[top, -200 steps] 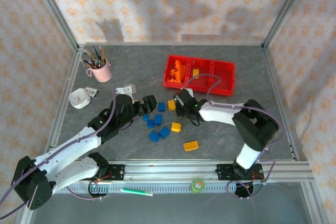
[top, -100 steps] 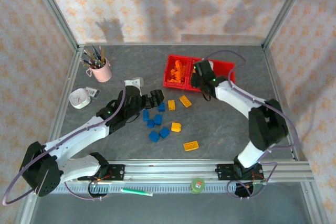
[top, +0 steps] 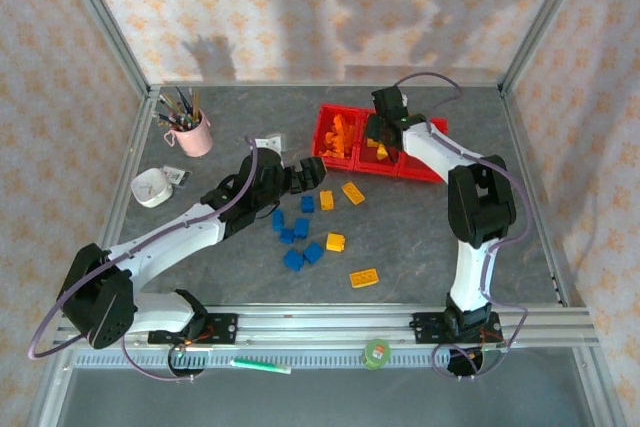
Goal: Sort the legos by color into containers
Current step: Place the lego in the container, then pick up the lego from the center of the table.
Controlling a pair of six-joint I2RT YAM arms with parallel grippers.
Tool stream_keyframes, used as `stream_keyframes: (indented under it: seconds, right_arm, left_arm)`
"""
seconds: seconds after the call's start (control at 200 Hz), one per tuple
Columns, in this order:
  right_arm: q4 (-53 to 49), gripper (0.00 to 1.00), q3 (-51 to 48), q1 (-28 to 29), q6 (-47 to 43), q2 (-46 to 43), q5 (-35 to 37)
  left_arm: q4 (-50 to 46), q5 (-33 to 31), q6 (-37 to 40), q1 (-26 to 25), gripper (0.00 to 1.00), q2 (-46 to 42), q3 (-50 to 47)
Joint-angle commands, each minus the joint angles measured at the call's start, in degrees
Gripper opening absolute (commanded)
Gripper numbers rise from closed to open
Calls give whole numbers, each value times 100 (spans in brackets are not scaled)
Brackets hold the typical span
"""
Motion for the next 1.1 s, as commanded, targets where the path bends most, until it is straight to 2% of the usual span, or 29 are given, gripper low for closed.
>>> stream_keyframes:
  seconds: [0.0, 0.155, 0.27, 0.495, 0.756, 1.006, 1.096]
  right_arm:
    - [-132, 54, -157, 106, -6, -464, -139]
    - [88, 60, -1221, 414, 71, -1264, -250]
    - [86, 64, -1900, 747, 170, -1790, -31]
    - [271, 70, -2909, 1508, 151, -2343, -171]
    - [482, 79, -3198, 2170, -38, -2007, -4]
    - [187, 85, -2633, 2245, -173, -1259, 1040]
    - [187, 86, -2480, 2232, -207, -1086, 1205]
  left_arm:
    - [84, 76, 134, 0, 99, -123, 119]
    - [0, 102, 99, -1, 99, -543, -173]
    - [-149, 110, 104, -1, 99, -873, -413]
    - [-547, 3, 89, -4, 99, -1452, -799]
    - [-727, -289, -99, -6, 99, -2036, -1322]
    - [-852, -505, -237, -1, 99, -2251, -1510]
    - [-853, -555, -254, 0, 99, -2291, -1529]
